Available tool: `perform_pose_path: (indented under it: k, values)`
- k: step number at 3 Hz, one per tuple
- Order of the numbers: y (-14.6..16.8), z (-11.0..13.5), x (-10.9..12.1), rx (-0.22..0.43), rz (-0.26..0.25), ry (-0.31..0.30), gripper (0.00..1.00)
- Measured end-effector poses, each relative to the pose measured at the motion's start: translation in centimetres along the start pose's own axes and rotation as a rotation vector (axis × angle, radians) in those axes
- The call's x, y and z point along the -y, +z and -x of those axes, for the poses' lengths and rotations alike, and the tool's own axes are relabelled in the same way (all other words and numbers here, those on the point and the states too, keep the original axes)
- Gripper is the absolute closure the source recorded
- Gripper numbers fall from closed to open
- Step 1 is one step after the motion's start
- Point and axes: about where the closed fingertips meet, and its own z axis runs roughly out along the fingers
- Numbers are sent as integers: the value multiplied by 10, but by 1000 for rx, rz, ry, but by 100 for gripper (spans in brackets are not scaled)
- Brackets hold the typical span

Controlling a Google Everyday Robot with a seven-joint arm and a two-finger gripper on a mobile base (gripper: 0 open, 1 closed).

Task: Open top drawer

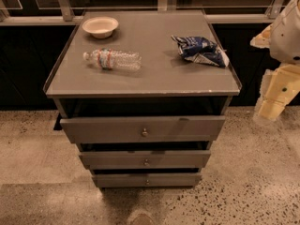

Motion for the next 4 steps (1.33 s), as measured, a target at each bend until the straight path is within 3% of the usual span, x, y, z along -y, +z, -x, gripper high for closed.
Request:
perform_pose_path:
  k: [1,2,3,4]
  values:
    - [0,0,-1,14,-11,5,0]
    - [33,-2,-24,102,26,62,0]
    - [105,-19,-61,249,117,206,0]
    - [129,-26,-74,285,123,279,0]
